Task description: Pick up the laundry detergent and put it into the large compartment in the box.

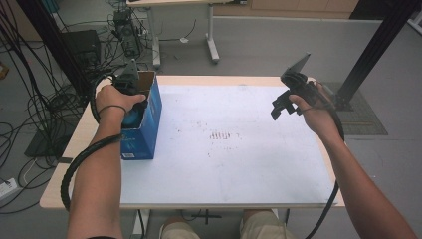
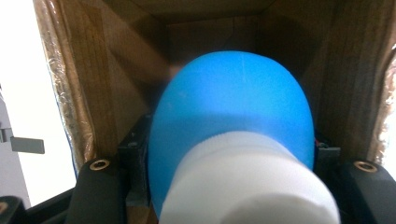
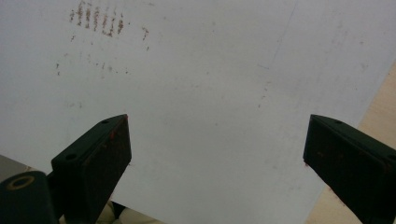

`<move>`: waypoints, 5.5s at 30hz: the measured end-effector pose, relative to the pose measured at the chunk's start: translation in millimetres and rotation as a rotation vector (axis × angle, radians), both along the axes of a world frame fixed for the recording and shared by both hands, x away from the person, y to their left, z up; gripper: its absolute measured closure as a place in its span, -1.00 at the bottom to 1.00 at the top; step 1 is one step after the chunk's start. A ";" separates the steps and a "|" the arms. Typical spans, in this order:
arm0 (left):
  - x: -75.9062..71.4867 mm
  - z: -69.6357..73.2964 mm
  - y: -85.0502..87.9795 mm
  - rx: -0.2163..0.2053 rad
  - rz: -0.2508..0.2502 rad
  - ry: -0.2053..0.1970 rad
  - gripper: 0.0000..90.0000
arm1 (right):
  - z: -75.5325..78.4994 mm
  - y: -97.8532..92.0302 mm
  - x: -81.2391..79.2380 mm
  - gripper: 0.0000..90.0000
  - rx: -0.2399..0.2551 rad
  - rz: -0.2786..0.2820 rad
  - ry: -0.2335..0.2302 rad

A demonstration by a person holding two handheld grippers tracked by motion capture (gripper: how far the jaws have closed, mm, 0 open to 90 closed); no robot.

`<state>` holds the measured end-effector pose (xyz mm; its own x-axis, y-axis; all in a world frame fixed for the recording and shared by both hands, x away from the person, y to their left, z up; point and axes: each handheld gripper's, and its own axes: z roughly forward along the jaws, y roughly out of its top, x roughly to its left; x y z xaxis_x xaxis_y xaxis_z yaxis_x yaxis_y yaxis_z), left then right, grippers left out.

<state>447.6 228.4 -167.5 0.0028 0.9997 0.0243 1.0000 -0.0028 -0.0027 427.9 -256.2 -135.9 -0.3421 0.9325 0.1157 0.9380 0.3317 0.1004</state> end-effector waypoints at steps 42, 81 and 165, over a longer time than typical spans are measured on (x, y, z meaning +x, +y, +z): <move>-1.3 -0.5 1.7 -0.004 0.003 -0.008 -0.18 | 0.1 -0.7 0.0 -0.83 0.002 -0.006 0.002; 0.9 -0.3 0.8 -0.003 0.002 0.001 -0.18 | -1.1 -1.2 -0.1 -0.83 -0.003 -0.004 0.002; -68.2 118.7 -170.6 -0.161 -0.536 -0.136 -0.73 | 8.6 13.5 16.8 -0.83 -0.021 -0.017 0.008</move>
<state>379.4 57.9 -48.8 0.5172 0.8509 -0.0924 0.8503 -0.4986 0.1682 444.7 -242.8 -127.2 -0.3255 0.9403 0.0989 0.9442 0.3178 0.0861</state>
